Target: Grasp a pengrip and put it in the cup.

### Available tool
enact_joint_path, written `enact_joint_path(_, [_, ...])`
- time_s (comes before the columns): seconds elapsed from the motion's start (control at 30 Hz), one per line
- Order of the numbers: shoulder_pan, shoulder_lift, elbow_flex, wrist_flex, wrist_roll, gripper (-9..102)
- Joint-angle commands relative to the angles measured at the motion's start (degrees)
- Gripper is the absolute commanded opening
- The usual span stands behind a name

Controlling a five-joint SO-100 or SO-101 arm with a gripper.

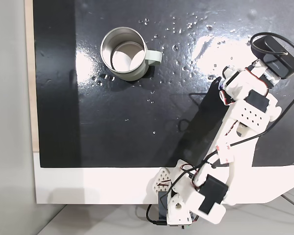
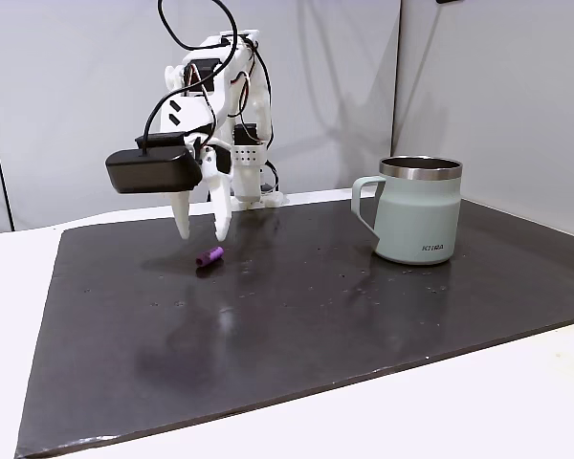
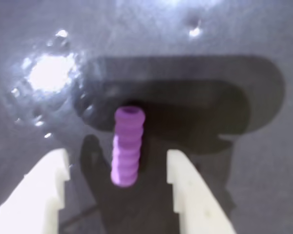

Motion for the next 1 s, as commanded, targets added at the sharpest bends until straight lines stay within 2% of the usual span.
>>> enact_joint_path(0.0, [0.9, -2.6, -5.3, -1.8, -1.6, 24])
enact_joint_path(0.37, [0.0, -6.5, -0.7, -5.5, -3.3, 20])
enact_joint_path(0.73, [-0.7, -2.9, 5.1, -9.7, -4.7, 0])
enact_joint_path(0.97, [-2.9, -0.5, 2.2, -7.5, 0.4, 0])
